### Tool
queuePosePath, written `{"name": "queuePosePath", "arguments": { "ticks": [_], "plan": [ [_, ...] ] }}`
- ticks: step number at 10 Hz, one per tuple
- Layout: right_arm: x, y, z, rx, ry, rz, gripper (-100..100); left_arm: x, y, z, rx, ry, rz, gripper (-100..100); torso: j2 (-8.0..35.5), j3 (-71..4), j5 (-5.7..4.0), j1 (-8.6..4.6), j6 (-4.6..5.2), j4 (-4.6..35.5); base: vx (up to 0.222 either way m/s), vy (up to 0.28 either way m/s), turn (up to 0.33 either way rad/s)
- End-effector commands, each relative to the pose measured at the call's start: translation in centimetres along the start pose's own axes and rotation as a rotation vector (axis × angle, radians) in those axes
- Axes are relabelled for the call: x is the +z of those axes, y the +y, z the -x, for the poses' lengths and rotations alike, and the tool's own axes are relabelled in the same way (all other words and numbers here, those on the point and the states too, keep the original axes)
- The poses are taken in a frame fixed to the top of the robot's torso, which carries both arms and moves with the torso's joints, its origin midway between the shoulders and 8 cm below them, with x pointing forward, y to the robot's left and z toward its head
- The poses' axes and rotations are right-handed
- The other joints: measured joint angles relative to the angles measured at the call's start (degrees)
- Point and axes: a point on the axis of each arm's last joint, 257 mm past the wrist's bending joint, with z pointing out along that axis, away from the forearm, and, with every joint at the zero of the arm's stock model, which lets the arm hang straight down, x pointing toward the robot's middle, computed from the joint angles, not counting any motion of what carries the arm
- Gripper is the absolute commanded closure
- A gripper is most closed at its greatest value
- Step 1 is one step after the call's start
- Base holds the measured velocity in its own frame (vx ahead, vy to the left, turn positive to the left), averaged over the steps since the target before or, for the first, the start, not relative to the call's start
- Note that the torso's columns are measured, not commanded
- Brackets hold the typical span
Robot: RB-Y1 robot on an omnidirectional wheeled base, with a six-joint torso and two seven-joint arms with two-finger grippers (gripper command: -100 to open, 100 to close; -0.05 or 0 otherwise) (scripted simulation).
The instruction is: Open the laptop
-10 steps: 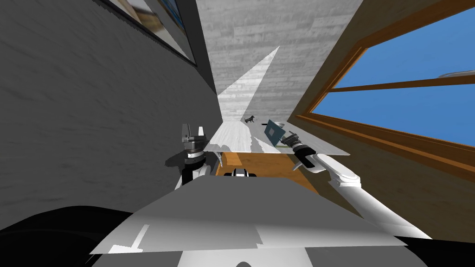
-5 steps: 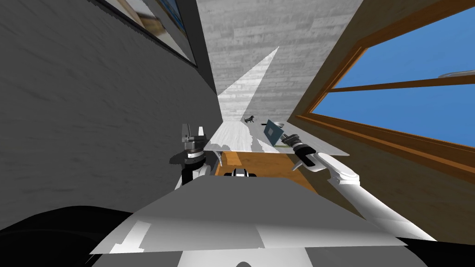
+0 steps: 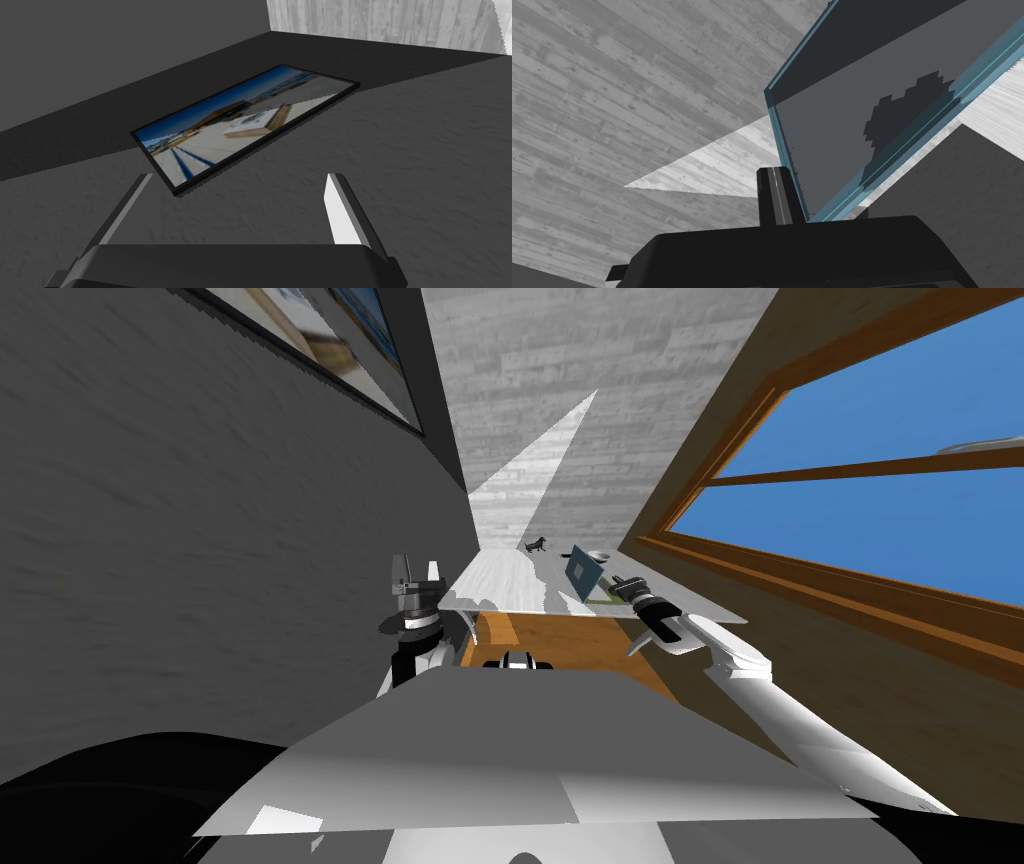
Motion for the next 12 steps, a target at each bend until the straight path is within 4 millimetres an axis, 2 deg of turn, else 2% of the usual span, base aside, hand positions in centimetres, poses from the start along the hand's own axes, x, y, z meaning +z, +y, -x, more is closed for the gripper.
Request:
{"name": "queuePosePath", "arguments": {
  "ticks": [1,2,10,12],
  "plan": [
    [0.1,-0.3,-0.1,0.039,0.001,-0.002,100,0.0,0.0,0.0,0.000,0.000,0.000,0,0.00,0.00,-0.01,-0.02,0.00,0.00,-0.012,-0.030,0.006],
    [-0.1,-0.5,0.3,-0.031,0.000,0.000,-100,0.0,0.0,0.0,0.000,0.000,0.000,0,-0.02,-0.01,0.01,0.09,0.00,-0.01,0.021,0.044,-0.038],
    [-1.2,-1.1,2.1,-0.359,-0.007,0.005,-100,0.0,0.0,0.0,0.000,0.000,0.000,0,-0.01,0.00,-0.02,-0.07,0.00,0.00,0.040,0.089,-0.039],
    [-1.1,-1.1,2.0,-0.340,-0.006,0.005,-100,0.0,0.0,0.0,0.000,0.000,0.000,0,0.05,0.02,-0.04,-0.13,-0.01,0.01,0.012,0.024,-0.003]
  ]
}}
